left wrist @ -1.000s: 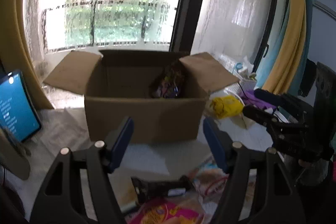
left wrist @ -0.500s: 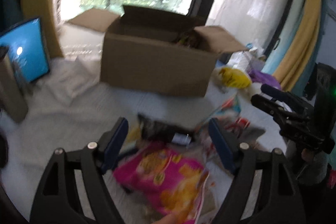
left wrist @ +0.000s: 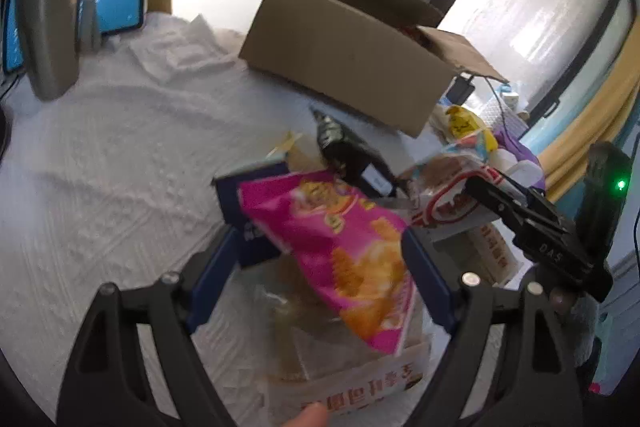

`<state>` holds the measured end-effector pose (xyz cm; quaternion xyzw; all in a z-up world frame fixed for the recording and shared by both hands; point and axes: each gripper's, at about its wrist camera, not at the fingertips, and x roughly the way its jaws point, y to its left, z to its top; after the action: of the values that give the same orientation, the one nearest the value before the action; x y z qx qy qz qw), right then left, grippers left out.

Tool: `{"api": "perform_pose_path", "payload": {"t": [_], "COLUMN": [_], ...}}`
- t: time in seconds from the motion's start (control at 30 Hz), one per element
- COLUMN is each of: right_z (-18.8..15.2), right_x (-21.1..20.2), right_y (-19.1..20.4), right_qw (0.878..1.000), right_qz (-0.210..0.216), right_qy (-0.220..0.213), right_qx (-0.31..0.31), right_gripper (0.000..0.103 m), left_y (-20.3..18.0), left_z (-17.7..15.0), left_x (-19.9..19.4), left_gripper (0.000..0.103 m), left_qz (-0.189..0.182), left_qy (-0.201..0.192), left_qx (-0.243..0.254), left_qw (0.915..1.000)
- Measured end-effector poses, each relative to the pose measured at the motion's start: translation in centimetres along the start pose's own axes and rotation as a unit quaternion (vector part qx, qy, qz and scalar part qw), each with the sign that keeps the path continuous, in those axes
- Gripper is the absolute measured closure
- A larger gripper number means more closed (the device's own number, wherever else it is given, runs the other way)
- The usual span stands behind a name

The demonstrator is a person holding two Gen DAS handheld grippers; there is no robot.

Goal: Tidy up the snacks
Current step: 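Grasp the pink chip bag with the left gripper while the right grasps the white-red bag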

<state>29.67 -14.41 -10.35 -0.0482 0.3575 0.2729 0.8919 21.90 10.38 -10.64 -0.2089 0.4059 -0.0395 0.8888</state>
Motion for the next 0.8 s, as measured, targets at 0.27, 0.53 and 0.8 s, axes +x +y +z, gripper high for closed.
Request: {"api": "perform_pose_path", "payload": {"t": [0.27, 0.53, 0.8], "right_z": [-0.8, -1.4, -0.7], "right_x": [0.9, -0.1, -2.7], "right_y": [-0.2, -1.0, -1.5], "right_qw": [0.999, 0.999, 0.998], "right_qz": [0.033, 0.052, 0.048], "right_qy": [0.016, 0.003, -0.032], "right_qx": [0.008, 0.015, 0.016], "right_gripper": [0.033, 0.056, 0.061], "left_y": [-2.2, -3.9, -5.1], "left_z": [0.0, 0.2, 0.4], "left_x": [1.8, 3.7, 2.1], "left_gripper": [0.019, 0.048, 0.060], "left_qz": [0.001, 0.007, -0.006], "left_qy": [0.017, 0.028, 0.015], "left_qx": [0.029, 0.065, 0.089], "left_qw": [0.9994, 0.9975, 0.9959]}}
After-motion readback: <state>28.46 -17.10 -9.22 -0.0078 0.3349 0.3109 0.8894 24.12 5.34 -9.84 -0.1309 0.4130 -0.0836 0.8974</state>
